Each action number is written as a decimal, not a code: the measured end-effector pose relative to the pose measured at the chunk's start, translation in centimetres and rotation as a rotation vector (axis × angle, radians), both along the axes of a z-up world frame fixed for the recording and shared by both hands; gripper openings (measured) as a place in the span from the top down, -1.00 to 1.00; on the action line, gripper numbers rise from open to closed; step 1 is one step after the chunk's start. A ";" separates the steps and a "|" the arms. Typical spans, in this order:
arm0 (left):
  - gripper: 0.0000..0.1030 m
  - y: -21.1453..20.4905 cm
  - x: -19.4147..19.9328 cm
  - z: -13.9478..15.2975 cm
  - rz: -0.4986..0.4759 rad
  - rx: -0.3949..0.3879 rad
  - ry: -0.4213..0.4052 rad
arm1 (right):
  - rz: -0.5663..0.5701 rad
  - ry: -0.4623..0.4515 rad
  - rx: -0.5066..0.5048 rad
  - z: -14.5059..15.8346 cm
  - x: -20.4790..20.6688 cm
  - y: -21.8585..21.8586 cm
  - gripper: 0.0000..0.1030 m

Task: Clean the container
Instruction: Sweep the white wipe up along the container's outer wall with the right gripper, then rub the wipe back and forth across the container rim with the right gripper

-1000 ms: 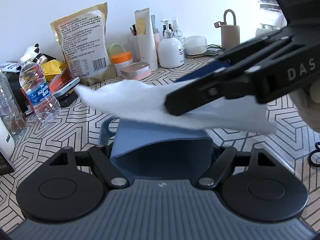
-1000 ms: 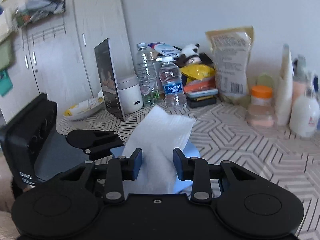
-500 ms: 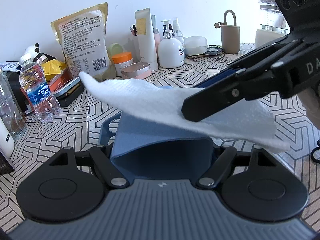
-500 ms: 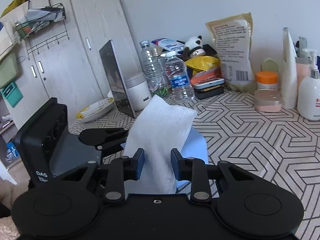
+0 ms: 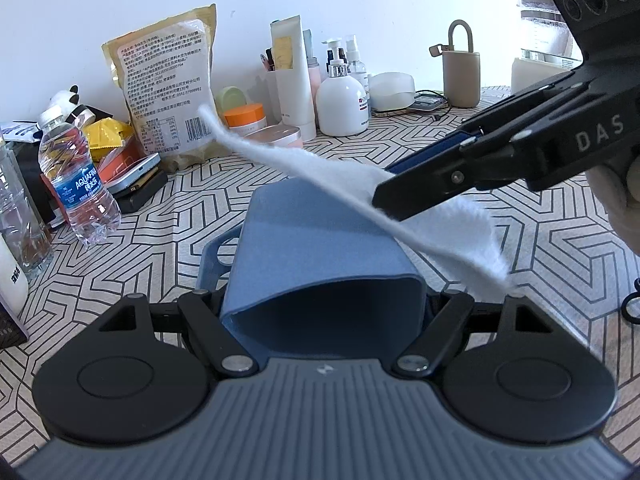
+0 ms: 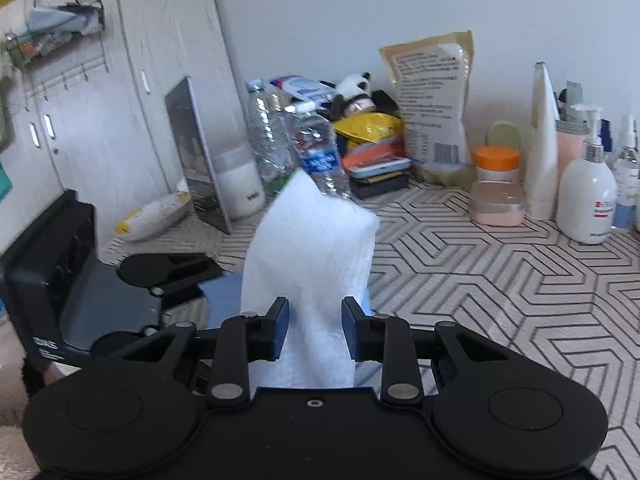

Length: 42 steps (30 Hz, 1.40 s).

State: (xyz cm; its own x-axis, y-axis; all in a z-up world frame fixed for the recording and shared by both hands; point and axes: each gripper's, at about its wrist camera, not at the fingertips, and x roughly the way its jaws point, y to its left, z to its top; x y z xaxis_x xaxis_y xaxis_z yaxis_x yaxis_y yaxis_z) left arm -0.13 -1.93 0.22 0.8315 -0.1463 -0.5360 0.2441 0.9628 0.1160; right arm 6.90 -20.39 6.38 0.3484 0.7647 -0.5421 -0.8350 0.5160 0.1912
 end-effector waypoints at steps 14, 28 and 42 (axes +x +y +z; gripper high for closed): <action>-0.51 0.7 -0.1 0.1 0.018 -0.004 0.006 | 0.001 -0.010 -0.109 -1.3 0.1 1.6 0.41; -0.51 0.4 0.1 -0.1 0.002 0.016 0.003 | 0.108 -0.016 0.063 0.8 -1.0 1.0 0.39; -0.51 0.6 0.3 -0.1 0.003 0.010 0.005 | 0.097 -0.005 0.075 0.6 -0.5 1.2 0.22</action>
State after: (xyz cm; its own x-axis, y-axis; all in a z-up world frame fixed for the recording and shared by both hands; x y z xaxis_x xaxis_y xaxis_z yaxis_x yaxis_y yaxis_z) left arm 0.18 -1.33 0.15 0.8289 -0.1390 -0.5418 0.2423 0.9622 0.1240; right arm 6.41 -19.15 6.99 0.2734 0.8333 -0.4804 -0.8815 0.4170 0.2216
